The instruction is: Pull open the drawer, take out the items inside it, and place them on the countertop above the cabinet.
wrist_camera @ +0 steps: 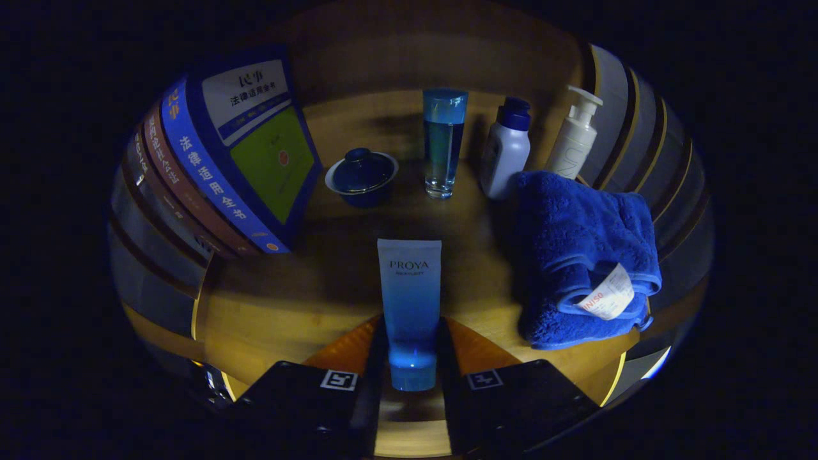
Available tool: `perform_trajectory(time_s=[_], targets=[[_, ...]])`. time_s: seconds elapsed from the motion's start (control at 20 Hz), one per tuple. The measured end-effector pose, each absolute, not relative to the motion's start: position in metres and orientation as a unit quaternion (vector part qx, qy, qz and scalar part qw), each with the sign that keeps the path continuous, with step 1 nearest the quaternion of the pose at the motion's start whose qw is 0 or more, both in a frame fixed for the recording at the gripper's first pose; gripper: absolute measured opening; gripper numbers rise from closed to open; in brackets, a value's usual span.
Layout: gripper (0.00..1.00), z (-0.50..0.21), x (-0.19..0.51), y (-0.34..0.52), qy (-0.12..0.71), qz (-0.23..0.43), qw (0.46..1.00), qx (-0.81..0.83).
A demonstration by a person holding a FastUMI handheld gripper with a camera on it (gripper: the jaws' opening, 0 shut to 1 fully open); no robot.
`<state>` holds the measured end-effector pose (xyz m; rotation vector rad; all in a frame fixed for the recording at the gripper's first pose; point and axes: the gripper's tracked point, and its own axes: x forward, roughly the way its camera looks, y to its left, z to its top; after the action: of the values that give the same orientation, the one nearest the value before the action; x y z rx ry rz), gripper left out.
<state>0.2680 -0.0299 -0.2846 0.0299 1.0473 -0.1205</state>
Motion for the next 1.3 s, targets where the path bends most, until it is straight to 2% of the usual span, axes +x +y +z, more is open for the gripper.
perform_trajectory(time_s=[0.05,0.25,0.65,1.3], targets=[[0.52,-0.285,0.269,-0.032,0.497,-0.059,0.866,0.014],[1.00,-0.281,0.267,-0.036,0.489,-0.060,0.870,0.011],[1.00,-0.218,0.239,-0.026,0.420,-0.053,0.906,0.009],[1.00,-0.142,0.111,-0.015,0.317,-0.031,0.948,0.016]])
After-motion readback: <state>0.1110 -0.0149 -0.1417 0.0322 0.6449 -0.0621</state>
